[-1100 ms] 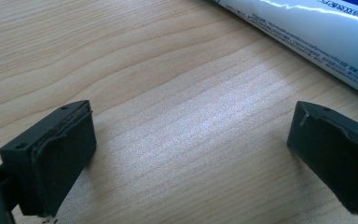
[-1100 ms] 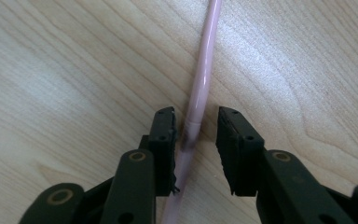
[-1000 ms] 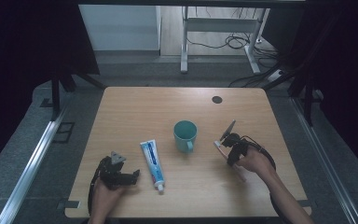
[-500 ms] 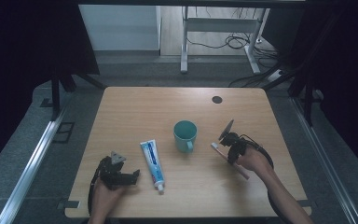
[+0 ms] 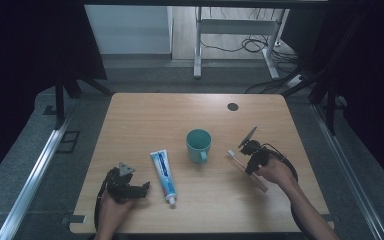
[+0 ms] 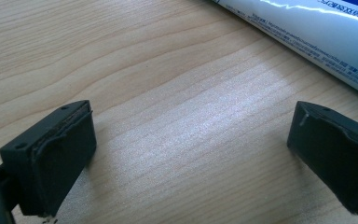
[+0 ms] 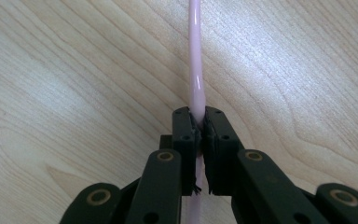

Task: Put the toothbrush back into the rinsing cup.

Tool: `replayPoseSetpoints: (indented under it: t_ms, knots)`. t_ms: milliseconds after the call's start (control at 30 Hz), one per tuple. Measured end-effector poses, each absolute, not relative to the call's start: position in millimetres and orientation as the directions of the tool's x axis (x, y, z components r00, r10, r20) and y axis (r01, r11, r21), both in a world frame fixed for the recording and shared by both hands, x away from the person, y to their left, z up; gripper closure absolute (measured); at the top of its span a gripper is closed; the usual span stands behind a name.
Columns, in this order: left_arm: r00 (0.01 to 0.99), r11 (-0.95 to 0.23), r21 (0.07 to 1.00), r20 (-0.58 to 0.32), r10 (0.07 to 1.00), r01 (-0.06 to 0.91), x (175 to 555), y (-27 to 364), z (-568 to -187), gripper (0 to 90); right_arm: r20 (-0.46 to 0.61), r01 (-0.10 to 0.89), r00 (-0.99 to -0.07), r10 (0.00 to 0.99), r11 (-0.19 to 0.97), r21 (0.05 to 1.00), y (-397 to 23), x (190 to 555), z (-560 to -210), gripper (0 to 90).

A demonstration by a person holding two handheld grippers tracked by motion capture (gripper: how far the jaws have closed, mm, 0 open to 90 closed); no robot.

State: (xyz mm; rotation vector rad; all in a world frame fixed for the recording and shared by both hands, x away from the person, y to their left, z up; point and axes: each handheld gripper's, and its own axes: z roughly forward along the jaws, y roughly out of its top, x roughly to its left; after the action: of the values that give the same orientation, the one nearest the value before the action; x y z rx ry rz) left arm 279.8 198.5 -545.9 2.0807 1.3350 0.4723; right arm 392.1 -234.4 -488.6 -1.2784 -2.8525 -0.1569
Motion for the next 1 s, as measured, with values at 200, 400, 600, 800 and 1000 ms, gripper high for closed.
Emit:
replayPoseSetpoints:
  t_ms: [200, 400, 600, 800, 1000]
  knots:
    - [0.426, -0.301, 0.664, -0.029, 0.904, 0.684, 280, 199, -546, 1.1, 0.068, 0.742, -0.669, 0.74, 0.658, 0.128, -237, 390, -483, 83.4]
    - [0.427, -0.301, 0.664, -0.029, 0.904, 0.684, 280, 199, -546, 1.1, 0.075, 0.737, -0.672, 0.737, 0.656, 0.165, -239, 387, -475, 83.5]
    - [0.427, -0.301, 0.664, -0.029, 0.904, 0.684, 280, 199, -546, 1.1, 0.078, 0.727, -0.68, 0.729, 0.654, 0.21, -240, 385, -467, 83.5]
    - [0.426, -0.301, 0.664, -0.029, 0.904, 0.685, 280, 199, -546, 1.1, 0.084, 0.718, -0.684, 0.725, 0.649, 0.252, -240, 383, -460, 83.5]
    - [0.426, -0.301, 0.664, -0.03, 0.904, 0.684, 280, 199, -546, 1.1, 0.074, 0.707, -0.688, 0.722, 0.643, 0.296, -241, 382, -453, 83.5]
